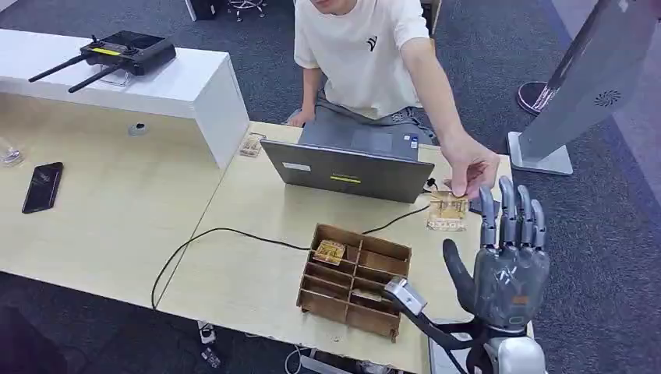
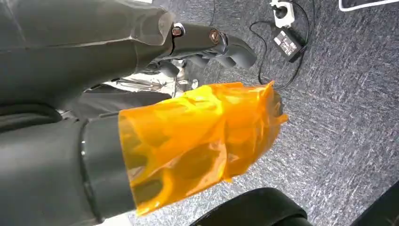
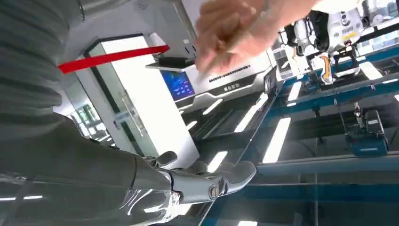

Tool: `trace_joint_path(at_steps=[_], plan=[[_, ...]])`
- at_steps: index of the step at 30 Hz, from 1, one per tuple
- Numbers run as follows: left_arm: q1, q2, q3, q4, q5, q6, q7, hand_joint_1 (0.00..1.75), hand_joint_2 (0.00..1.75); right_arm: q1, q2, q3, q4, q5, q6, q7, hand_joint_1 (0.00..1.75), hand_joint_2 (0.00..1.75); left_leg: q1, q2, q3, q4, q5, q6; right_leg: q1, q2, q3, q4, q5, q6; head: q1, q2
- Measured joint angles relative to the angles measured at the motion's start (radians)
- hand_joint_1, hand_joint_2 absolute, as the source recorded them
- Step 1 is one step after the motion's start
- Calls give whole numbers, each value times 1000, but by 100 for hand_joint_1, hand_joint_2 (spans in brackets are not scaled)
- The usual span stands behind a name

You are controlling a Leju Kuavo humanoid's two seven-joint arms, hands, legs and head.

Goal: Pass the card to the sensor for recognition and then transmit it.

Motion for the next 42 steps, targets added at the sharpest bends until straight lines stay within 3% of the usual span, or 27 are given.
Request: trace_joint_path(at_steps=[4, 5, 6, 7, 8, 23, 38, 42], plan=[[-2, 0, -4, 0, -2, -6, 1, 0, 0, -56, -3, 30, 26, 0, 19, 54, 0, 175, 0, 0, 0, 0, 0, 0, 0, 0, 0, 0, 0, 0, 0, 0], [-2, 0, -5, 0, -2, -6, 1, 0, 0, -67, -3, 38, 32, 0, 24, 62, 58, 175, 0, 0, 0, 0, 0, 0, 0, 0, 0, 0, 0, 0, 0, 0], [-2, 0, -6, 0, -3, -6, 2, 0, 0, -75, -3, 45, 38, 0, 26, 66, 157, 175, 0, 0, 0, 0, 0, 0, 0, 0, 0, 0, 0, 0, 0, 0], [-2, 0, -6, 0, -2, -6, 2, 0, 0, -81, -3, 51, 42, 0, 26, 68, 157, 175, 0, 0, 0, 0, 0, 0, 0, 0, 0, 0, 0, 0, 0, 0], [-2, 0, -6, 0, -2, -6, 2, 0, 0, -86, -3, 55, 47, 0, 26, 68, 175, 175, 0, 0, 0, 0, 0, 0, 0, 0, 0, 0, 0, 0, 0, 0], [-1, 0, -6, 0, 0, -1, 3, 0, 0, -89, 1, 77, 88, 0, 18, 44, 175, 175, 0, 0, 0, 0, 0, 0, 0, 0, 0, 0, 0, 0, 0, 0], [4, 0, -6, 0, 5, 14, 11, 0, 0, -25, 78, 15, 88, -6, 4, -64, 175, 175, 0, 0, 0, 0, 0, 0, 0, 0, 0, 0, 0, 0, 0, 0], [8, 0, -5, 0, 13, 25, 12, 0, 0, 2, 108, -13, 73, -60, -21, -95, 175, 175, 0, 0, 0, 0, 0, 0, 0, 0, 0, 0, 0, 0, 0, 0]])
